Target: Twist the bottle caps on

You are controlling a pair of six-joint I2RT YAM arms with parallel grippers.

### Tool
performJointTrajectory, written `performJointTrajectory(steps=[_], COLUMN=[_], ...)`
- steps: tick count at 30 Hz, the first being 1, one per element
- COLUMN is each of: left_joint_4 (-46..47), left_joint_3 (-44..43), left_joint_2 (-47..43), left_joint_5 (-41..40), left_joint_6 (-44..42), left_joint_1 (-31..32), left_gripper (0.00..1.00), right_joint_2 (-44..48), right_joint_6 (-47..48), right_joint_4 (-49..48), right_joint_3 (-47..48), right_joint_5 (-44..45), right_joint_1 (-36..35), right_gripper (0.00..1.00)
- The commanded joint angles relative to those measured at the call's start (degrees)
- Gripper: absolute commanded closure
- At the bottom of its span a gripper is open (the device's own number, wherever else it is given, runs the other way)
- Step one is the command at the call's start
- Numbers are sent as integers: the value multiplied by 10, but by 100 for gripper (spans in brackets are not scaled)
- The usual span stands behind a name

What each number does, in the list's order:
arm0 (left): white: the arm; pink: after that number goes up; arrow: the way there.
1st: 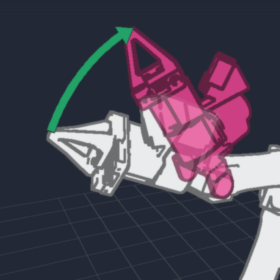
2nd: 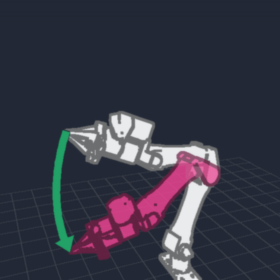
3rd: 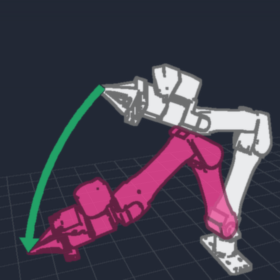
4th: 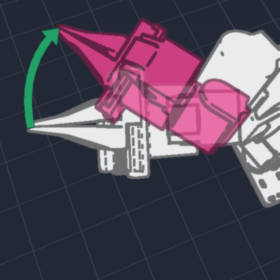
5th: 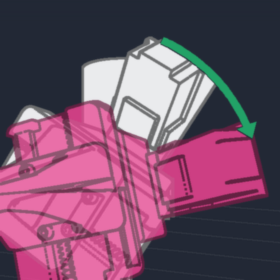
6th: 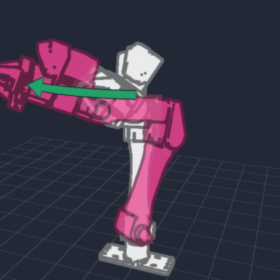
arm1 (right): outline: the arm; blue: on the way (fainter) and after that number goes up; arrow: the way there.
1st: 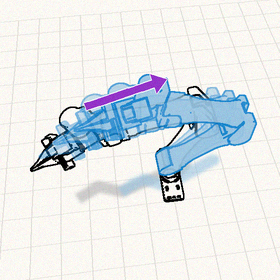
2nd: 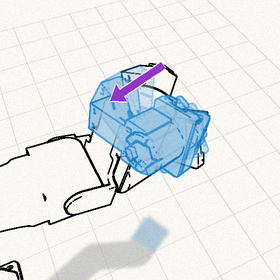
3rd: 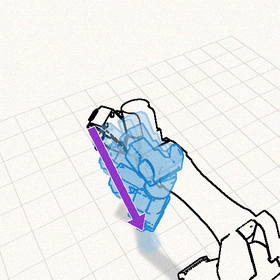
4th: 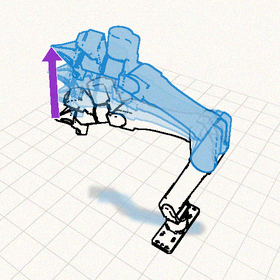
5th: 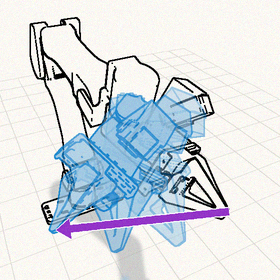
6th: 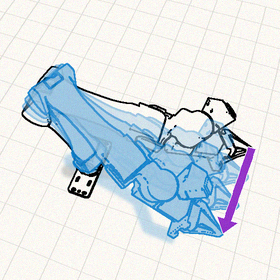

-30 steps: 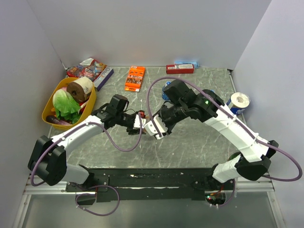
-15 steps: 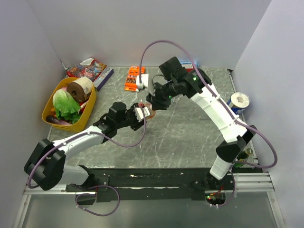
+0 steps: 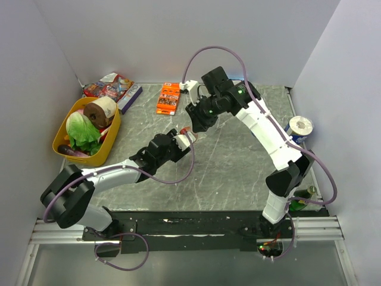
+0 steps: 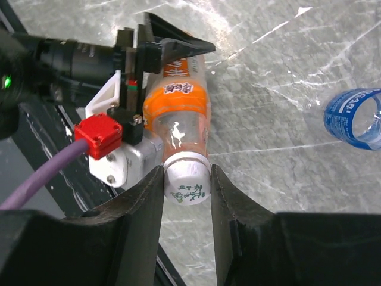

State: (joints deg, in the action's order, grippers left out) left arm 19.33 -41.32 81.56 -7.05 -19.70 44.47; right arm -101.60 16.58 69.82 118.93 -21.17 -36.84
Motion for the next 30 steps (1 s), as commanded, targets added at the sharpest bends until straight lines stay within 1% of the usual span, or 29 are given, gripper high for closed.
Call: performJointTrajectory(steps=[1,2,3,4,5,6,8,9,10,11,12,13,14,15,16,17,18,19,20,21,23,24,26,30], left_joint_4=[107,102,91,81,70,45,16,0,-21,-38,-55,-87,-110,-142,-193,-250,-285,-313,-383,-410,-472,-488,-504,-505], left_joint_3=[-41,-39,-38,-33,-31,-31,-27,-25,-22,-21,-23,-24,-29,-35,-52,-64,-78,-105,-121,-149,-171,-190,-199,-209], left_joint_2=[-10,-11,-12,-14,-18,-20,-30,-34,-39,-51,-58,-65,-78,-83,-86,-87,-83,-73,-66,-58,-39,-34,-28,-32], left_joint_5=[-43,-40,-28,-11,8,52,107,139,182,221,253,325,368,404,436,488,502,507,523,527,536,537,539,536], left_joint_6=[21,20,19,19,21,21,17,3,-2,-11,-39,-52,-73,-129,-155,-189,-255,-276,-300,-341,-368,-385,-399,-406], left_joint_1=[8,6,4,-1,-10,-14,-27,-32,-34,-46,-52,-61,-80,-88,-94,-104,-105,-105,-108,-108,-109,-108,-109,-109], left_gripper=[99,99,99,99,99,99,99,99,99,99,99,99,99,99,99,99,99,99,99,99,99,99,99,99], right_joint_2=[-20,-23,-25,-32,-32,-28,9,29,73,97,121,166,188,208,242,255,272,279,282,284,283,282,282,289], right_joint_6=[-60,-54,-45,-33,-28,-22,13,34,93,134,186,291,336,376,443,478,507,544,558,585,601,610,620,631], right_joint_4=[20,24,32,46,51,51,29,20,3,2,10,16,16,11,6,6,4,-1,-5,-4,-6,-16,-27,-58], right_joint_3=[36,57,82,141,167,185,180,162,110,81,55,-1,-32,-62,-117,-138,-168,-180,-188,-197,-201,-207,-214,-237], right_joint_5=[-107,-106,-97,-88,-85,-90,-120,-133,-153,-164,-179,-192,-179,-161,-148,-129,-121,-114,-108,-106,-101,-99,-94,-89], right_joint_1=[-37,-31,-27,-23,-8,1,19,30,32,32,30,26,20,-5,-16,-27,-36,-52,-60,-66,-82,-89,-104,-122], right_gripper=[96,66,54,45,31,25,20,19,19,18,19,19,19,20,20,21,22,22,22,22,23,23,23,25])
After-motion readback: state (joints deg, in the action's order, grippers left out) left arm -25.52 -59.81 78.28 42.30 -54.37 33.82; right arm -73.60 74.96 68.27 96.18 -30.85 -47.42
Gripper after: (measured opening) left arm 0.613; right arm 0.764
